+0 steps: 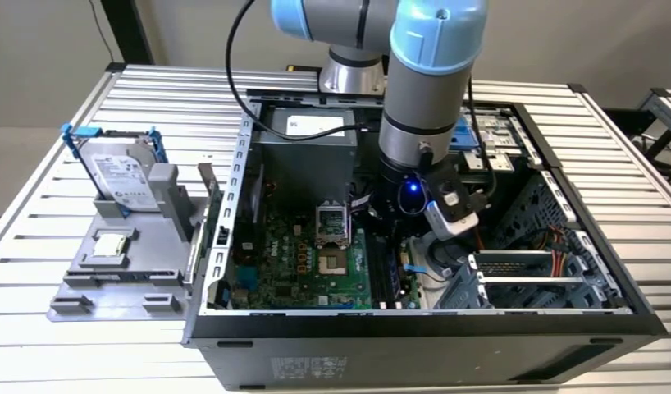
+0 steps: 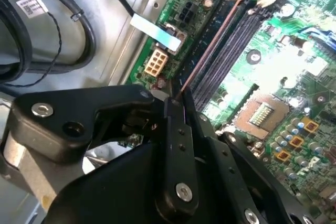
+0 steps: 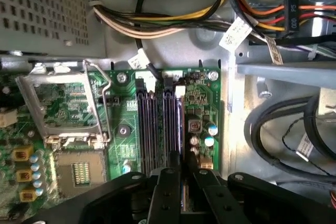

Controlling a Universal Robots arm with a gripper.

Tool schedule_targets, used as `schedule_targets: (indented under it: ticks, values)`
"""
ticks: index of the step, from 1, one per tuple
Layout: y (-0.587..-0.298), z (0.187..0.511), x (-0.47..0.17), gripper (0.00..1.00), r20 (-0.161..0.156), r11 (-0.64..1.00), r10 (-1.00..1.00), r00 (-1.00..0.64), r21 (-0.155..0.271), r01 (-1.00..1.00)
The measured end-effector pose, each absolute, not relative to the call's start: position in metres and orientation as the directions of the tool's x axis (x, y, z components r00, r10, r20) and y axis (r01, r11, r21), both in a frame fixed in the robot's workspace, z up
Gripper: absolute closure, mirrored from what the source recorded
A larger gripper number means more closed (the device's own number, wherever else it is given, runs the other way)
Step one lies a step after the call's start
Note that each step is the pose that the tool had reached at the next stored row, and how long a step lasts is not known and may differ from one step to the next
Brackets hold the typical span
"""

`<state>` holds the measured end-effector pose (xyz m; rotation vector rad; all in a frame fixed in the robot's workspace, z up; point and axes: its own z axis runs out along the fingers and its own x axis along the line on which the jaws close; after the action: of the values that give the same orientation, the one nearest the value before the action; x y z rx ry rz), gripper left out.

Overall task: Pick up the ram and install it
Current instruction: 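Insert the ram into the slot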

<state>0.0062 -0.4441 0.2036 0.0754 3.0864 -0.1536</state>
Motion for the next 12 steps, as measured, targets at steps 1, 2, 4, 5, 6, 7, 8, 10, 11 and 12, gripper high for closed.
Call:
schedule_targets:
  ticks: [1,2,4,5,6,7,8,10,11,12]
  values:
    - [-0.445,0.205,0.006,0.00,-0.052,0.994,0.046,-0.998,-0.099,0.051]
    - [-0.445,0.208,0.006,0.00,-0.051,0.994,0.049,-0.997,-0.098,0.054]
    - [-0.444,0.216,0.006,0.00,-0.051,0.994,0.050,-0.997,-0.098,0.055]
    - [-0.445,0.221,0.006,0.00,-0.051,0.994,0.050,-0.997,-0.098,0.055]
    - [-0.444,0.225,0.006,0.00,-0.051,0.994,0.050,-0.997,-0.098,0.055]
    - [-0.445,0.230,0.006,0.00,-0.051,0.994,0.050,-0.997,-0.098,0.055]
    - [-0.444,0.234,0.006,0.00,-0.051,0.994,0.050,-0.997,-0.098,0.055]
    - [-0.445,0.239,0.006,0.00,-0.047,0.994,0.050,-0.998,-0.097,0.054]
    - [-0.445,0.239,0.006,0.00,-0.048,0.994,0.050,-0.998,-0.097,0.055]
    - [-0.445,0.239,0.006,0.00,-0.047,0.994,0.050,-0.998,-0.097,0.055]
